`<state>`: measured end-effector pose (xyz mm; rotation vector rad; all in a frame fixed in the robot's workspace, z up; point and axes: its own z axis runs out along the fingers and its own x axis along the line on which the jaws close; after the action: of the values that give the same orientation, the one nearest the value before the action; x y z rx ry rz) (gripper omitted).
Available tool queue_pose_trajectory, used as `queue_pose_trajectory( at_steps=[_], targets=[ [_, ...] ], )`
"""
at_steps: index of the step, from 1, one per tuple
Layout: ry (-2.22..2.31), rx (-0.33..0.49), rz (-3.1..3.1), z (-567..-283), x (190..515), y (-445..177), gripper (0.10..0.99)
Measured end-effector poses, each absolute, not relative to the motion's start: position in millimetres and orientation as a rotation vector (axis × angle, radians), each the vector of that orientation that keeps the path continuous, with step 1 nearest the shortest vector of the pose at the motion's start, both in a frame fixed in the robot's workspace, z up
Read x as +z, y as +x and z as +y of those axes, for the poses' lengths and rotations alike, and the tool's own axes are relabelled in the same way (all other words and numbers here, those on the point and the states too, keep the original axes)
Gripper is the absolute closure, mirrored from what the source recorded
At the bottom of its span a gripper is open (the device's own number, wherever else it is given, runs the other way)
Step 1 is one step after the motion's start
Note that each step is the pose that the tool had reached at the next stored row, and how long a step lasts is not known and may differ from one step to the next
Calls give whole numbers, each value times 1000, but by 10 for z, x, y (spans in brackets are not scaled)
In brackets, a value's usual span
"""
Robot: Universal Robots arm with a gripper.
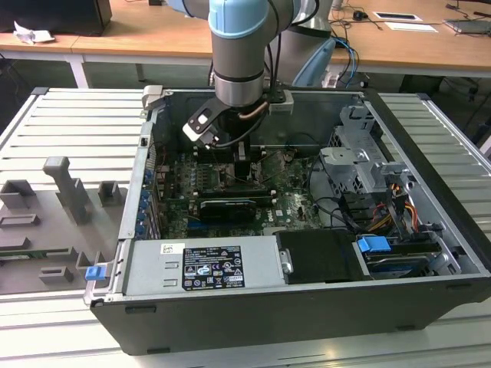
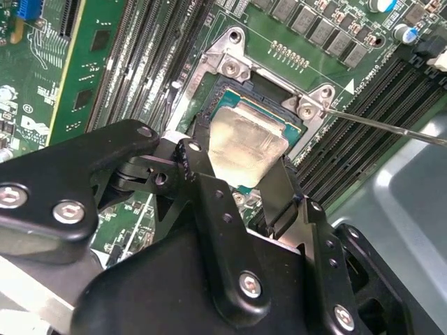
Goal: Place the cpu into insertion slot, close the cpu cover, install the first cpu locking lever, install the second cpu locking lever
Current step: 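Place the cpu into insertion slot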
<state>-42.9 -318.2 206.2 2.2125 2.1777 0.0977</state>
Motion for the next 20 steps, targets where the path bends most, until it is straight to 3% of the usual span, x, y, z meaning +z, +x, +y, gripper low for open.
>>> queue_pose_trajectory(
  at_steps=[15,17,18,20],
  targets=[
    [2212,96,2177,-3183,2015,-429,557],
    [2212,96,2177,-3183,2015,-429,549],
    [2212,96,2177,-3183,2014,-429,482],
    [2212,96,2177,-3183,2015,-429,482]
  ],
)
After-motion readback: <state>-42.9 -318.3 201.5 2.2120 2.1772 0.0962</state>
